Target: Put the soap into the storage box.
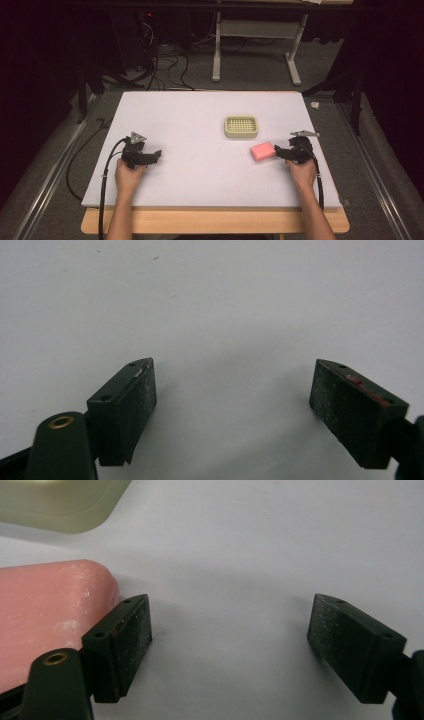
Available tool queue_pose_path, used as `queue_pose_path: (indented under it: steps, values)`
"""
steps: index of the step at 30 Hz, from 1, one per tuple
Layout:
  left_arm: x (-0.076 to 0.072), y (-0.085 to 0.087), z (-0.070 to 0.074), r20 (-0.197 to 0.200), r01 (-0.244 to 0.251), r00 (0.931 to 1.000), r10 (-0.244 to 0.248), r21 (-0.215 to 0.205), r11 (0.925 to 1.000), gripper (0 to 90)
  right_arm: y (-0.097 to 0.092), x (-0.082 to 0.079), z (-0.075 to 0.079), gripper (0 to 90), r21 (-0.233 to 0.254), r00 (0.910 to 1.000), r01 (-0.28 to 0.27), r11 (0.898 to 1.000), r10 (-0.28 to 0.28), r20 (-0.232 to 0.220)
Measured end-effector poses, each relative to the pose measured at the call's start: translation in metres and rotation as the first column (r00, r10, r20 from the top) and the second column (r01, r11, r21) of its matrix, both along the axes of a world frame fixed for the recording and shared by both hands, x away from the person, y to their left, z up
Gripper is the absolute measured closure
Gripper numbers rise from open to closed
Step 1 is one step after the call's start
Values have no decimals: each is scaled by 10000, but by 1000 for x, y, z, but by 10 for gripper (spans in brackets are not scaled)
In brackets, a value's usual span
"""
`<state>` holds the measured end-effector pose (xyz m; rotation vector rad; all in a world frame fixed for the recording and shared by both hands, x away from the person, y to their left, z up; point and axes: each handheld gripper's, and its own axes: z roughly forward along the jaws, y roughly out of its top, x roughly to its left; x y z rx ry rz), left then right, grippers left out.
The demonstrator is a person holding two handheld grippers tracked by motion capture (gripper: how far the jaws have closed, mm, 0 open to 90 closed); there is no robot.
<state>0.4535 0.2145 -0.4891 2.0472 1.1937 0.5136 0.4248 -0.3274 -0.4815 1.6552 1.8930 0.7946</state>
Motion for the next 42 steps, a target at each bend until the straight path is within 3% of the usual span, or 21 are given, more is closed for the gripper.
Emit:
queue_pose_path:
  steps: [12,22,31,42]
  values:
    - [0,0,0,0,-3,10000,3,-1,10000,192,-10,-8,13,179,426,9982,399,9983,-417,424]
    - [0,0,0,3,-2,10000,2,2,10000,192,-16,-24,19,177,801,9964,335,9962,-395,749]
    - [0,0,0,-10,8,10000,-8,6,10000,192,-11,-40,27,165,1073,9950,-20,9942,-87,995]
    - [0,0,0,-6,11,10000,-11,30,10000,192,18,-49,30,125,1004,9883,-998,9899,869,1253]
